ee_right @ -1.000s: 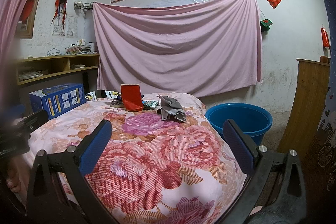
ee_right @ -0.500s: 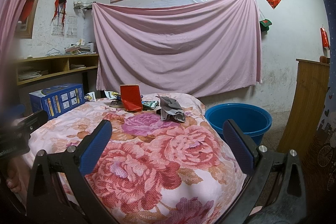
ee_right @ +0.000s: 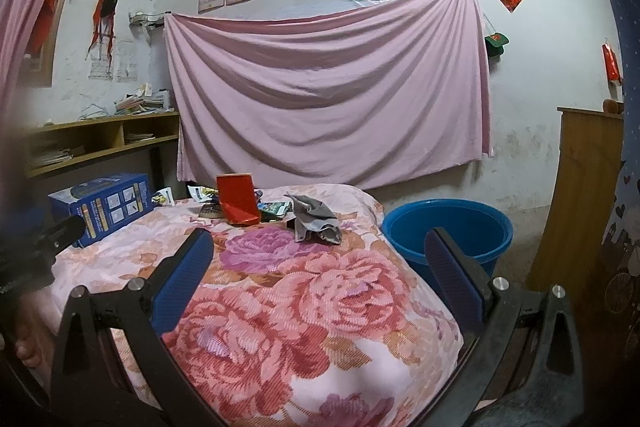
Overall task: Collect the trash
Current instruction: 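Grasp the red paper cup with the left tool while the right tool grasps the grey mask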
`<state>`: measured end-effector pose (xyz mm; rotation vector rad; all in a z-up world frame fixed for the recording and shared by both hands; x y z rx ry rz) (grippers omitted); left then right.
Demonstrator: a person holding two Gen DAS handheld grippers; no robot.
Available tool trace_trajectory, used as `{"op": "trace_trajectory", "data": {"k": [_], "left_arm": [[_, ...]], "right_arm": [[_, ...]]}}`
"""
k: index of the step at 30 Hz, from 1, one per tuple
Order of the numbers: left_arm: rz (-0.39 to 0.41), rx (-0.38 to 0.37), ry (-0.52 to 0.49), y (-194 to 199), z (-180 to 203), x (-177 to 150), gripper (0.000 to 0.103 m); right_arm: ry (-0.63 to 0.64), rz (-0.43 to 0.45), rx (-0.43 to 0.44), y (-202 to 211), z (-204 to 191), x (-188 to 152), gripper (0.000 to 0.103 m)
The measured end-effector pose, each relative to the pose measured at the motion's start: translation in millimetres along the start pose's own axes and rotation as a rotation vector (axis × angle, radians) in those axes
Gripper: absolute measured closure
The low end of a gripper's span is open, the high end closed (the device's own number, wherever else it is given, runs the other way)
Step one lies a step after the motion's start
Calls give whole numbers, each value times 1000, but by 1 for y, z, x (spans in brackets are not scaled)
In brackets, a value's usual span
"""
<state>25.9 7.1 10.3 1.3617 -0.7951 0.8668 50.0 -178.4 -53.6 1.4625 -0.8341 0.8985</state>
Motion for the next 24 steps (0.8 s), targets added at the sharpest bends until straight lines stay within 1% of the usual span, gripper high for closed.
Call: {"op": "trace_trajectory", "data": {"k": [5, 9, 13, 17, 21, 24], "left_arm": [[-7, -30, -30, -14, 3, 19, 2], [-22, -43, -44, -36, 5, 36, 2], [-44, -62, -36, -65, 4, 56, 2], [-70, -81, -40, -95, 4, 74, 2], [-119, -113, -42, -130, 5, 89, 3], [-166, -140, -37, -153, 3, 97, 3]], "right_arm": [[23, 1, -22, -11, 4, 22, 0], [47, -2, -31, -36, 10, 51, 0], [37, -19, -7, -66, 20, 76, 0], [12, -73, 43, -105, 31, 99, 0], [-8, -143, 149, -144, 38, 112, 0], [1, -179, 200, -166, 37, 119, 0]]}}
Point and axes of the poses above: each gripper's, at about its wrist camera, not at the fingertips, and y roughly against the way its jaws point, z to its right, x to its top, the point moved 1 cm from there along -y, roughly the way its jaws point, and after that the axes turned 14 degrees about -z, right-handed, at the moved point
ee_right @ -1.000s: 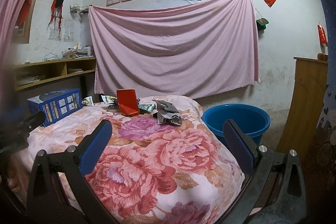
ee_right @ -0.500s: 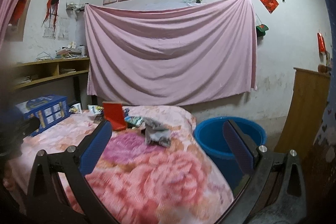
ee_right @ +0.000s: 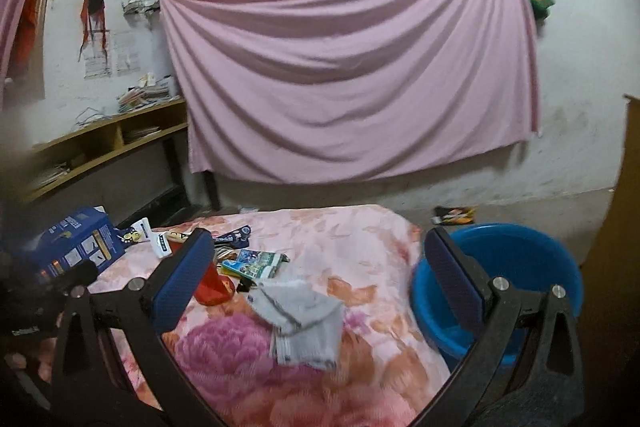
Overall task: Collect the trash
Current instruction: 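Grasp the red paper cup with the left tool while the right tool grasps the grey mask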
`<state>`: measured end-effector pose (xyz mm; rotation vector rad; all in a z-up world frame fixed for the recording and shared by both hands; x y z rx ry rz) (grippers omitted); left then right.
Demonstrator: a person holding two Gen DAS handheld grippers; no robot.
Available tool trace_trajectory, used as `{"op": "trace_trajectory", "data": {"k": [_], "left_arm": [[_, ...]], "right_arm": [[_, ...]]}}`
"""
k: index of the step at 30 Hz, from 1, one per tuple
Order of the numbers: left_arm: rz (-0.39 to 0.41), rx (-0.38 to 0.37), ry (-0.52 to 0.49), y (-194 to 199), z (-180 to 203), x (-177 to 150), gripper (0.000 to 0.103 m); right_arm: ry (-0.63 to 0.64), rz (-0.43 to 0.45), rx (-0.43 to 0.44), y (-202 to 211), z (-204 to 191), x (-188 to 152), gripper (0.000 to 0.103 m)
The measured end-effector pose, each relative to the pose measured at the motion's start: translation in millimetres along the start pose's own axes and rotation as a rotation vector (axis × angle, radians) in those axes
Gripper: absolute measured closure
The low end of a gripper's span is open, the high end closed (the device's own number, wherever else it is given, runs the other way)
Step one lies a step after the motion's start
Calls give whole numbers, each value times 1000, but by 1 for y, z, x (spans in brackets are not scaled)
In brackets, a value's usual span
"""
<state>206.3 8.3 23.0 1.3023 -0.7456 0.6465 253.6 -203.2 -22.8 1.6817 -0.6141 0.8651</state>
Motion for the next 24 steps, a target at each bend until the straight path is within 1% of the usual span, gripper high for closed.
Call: {"op": "trace_trajectory", "data": {"k": [2, 4, 7, 8, 9, 10, 12, 15, 19, 20, 21, 24], "left_arm": [[-36, -22, 3, -15, -3, 6, 3], [-70, -43, 10, -28, -7, 13, 4], [-137, -97, 17, -50, -10, 18, 9], [-167, -122, 16, -58, -10, 20, 15], [-191, -149, 14, -66, -11, 20, 24], [-225, -178, 12, -74, -12, 20, 27], [-265, -212, 6, -86, -9, 21, 38], [-311, -257, 3, -97, -5, 23, 48], [-351, -304, -7, -106, -1, 26, 56], [-360, -313, -9, -107, 0, 26, 61], [-368, -323, -9, -108, 1, 26, 68], [-394, -340, -11, -111, 2, 25, 78]], "right_arm": [[14, -36, 36, -15, 0, 4, 0], [40, -85, 50, -29, -2, 6, 0], [75, -170, 34, -51, -1, 1, 0], [74, -191, 32, -57, 1, -1, 0], [72, -214, 42, -62, 3, -2, 0], [67, -244, 60, -68, 6, -4, 0], [54, -290, 91, -75, 10, -5, 0], [57, -349, 108, -84, 12, -7, 0], [68, -427, 142, -98, 10, -12, 0], [71, -440, 149, -100, 8, -14, 0], [77, -451, 149, -101, 7, -15, 0], [91, -473, 137, -105, 3, -17, 1]]}}
Point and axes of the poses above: each gripper's, at about its wrist camera, not at the fingertips, and y roughly against the way its jaws point, z to its right, x to its top, the point moved 1 cm from there along -y, roughly the way its jaws point, and after that the axes turned 14 degrees about -z, right-handed, at the moved point
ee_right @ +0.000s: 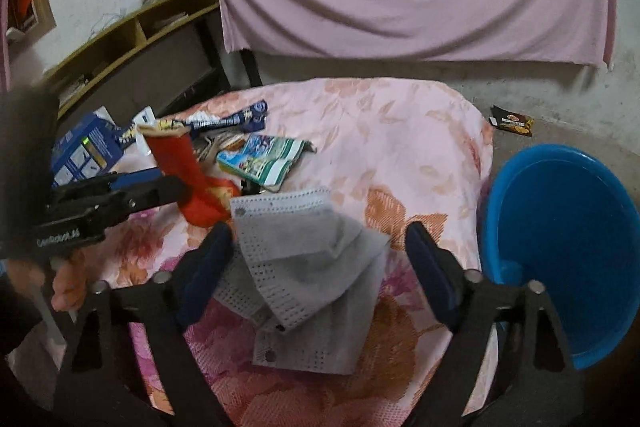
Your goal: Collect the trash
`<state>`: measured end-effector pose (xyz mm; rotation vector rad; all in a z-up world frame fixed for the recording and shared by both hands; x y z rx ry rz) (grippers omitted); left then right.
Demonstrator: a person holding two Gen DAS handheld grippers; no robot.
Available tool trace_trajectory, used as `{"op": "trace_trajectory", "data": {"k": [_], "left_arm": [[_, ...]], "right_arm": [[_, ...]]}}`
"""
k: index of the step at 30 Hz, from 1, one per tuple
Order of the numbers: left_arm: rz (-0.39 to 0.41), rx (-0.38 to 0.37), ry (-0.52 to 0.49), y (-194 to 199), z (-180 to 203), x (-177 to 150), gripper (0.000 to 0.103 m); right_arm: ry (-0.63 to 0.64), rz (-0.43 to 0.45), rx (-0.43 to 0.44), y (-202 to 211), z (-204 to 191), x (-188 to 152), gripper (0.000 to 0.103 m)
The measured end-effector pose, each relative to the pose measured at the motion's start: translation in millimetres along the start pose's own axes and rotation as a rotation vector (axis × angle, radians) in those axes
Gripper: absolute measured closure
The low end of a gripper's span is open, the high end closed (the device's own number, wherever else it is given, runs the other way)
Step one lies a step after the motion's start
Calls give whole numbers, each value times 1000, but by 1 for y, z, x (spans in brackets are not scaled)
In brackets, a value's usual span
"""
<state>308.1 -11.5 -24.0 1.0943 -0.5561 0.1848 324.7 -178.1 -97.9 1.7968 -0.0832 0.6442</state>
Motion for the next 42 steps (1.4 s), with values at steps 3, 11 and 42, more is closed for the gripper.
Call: {"op": "trace_trajectory", "data": {"k": [3, 11, 42], "left_arm": [[-4, -13, -14, 0, 3, 0, 85], [-5, 1, -113, -4, 20, 0, 91], [82, 149, -87, -1, 63, -15, 103]], "right_arm": [[-4, -36, 4, -7, 0, 0, 8], [-56, -40, 58, -6, 9, -4, 42], [-119, 179, 84, 49, 25, -28, 73]]}}
Point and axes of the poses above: each gripper's, at about its wrist camera, not at the fingertips, and y roughly against the way its jaws point, z to its right, x to its top, the point moved 1 cm from there along -y, roughly the way its jaws point, and after that the axes turned 14 degrees about -z, right-handed, at the moved point
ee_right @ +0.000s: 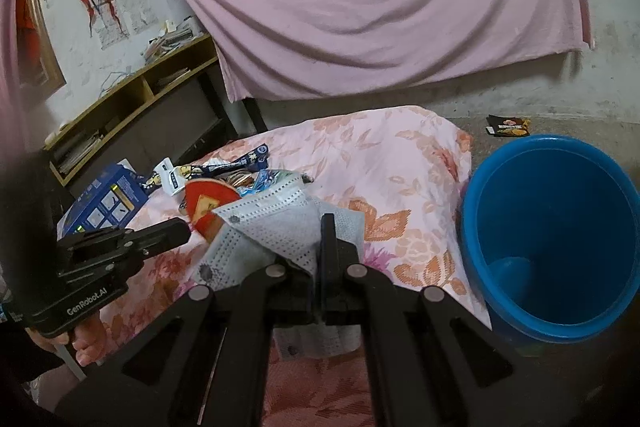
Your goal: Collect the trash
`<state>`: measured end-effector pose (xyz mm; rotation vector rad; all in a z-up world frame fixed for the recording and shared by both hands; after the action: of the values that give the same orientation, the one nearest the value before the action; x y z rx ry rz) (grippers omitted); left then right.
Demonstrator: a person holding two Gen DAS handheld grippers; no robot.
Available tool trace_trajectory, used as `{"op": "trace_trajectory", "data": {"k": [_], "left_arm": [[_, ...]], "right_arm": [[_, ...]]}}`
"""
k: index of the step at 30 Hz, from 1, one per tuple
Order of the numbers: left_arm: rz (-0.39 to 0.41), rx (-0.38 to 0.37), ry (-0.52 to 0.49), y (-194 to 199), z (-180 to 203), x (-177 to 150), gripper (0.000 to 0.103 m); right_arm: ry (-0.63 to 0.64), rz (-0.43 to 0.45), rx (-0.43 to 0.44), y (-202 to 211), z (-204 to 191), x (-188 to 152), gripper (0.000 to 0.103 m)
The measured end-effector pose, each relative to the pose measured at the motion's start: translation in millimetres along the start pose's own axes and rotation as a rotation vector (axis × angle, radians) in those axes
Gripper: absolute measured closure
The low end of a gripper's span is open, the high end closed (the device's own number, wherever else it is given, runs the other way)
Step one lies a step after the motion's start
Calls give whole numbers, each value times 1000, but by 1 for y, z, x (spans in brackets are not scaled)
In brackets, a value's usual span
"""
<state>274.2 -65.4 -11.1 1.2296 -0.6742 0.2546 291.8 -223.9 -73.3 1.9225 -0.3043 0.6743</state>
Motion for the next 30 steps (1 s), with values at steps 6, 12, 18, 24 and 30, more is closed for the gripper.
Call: {"op": "trace_trajectory", "data": {"k": [6, 12, 18, 24, 30], "left_arm": [[-9, -18, 101, -2, -17, -5, 52], [-18, -58, 204, -8, -32, 5, 52], [-48, -103, 300, -19, -41, 13, 65], [-99, -108, 351, -29, -41, 12, 95], [-103, -99, 335, -30, -43, 7, 98]], "right_arm": [[-12, -13, -13, -8, 4, 1, 73], [-5, -4, -49, -9, 3, 2, 72], [8, -10, -67, -11, 2, 2, 72], [10, -29, -63, -15, 3, 3, 72], [5, -33, -55, -16, 4, 3, 72]]}}
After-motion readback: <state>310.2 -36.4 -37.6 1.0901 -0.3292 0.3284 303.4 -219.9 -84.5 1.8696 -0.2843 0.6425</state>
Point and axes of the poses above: each gripper's, at about its wrist camera, not at the fingertips, and y roughly against the way its jaws point, z to its right, x to its top, the point moved 1 cm from there along -y, roughly the way its jaws point, and after that the axes turned 14 degrees about -z, right-handed, at the moved point
